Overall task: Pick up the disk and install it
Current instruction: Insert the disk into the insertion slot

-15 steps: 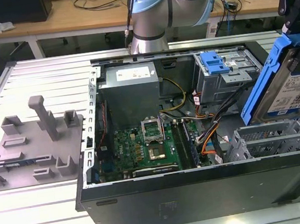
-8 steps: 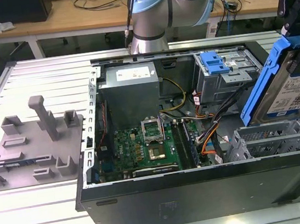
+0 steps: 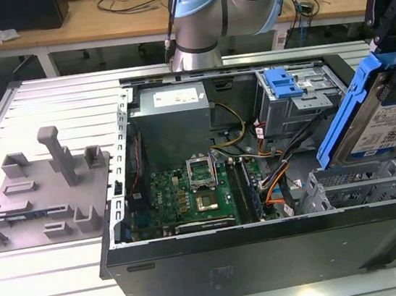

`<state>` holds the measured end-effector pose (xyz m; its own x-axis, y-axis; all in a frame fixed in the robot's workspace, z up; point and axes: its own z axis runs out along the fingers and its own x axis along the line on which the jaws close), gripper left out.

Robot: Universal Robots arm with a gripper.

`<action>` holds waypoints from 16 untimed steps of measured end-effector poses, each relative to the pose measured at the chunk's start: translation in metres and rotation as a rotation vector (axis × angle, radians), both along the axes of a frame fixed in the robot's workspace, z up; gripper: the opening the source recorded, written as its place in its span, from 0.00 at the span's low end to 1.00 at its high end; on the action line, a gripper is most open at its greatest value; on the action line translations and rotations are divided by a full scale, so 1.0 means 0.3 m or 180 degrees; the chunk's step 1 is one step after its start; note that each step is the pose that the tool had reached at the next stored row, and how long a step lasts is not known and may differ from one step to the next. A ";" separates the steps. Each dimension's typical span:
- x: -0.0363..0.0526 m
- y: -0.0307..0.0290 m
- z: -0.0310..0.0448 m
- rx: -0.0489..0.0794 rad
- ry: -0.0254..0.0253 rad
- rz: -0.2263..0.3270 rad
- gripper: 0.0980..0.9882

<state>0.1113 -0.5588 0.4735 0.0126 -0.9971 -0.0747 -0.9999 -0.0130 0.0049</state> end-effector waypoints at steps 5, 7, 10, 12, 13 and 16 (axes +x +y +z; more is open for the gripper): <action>0.000 -0.002 -0.008 0.0000 0.0000 0.0002 0.30; 0.000 -0.006 -0.012 0.0000 0.0000 0.0003 0.30; 0.000 -0.008 -0.015 0.0000 0.0000 0.0003 0.30; 0.000 -0.009 -0.017 0.0000 0.0000 0.0003 0.30; 0.000 -0.010 -0.018 0.0000 0.0000 0.0004 0.30; 0.000 -0.013 -0.022 0.0000 0.0000 0.0005 0.30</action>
<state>0.1113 -0.5628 0.4668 0.0140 -0.9971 -0.0746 -0.9999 -0.0144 0.0049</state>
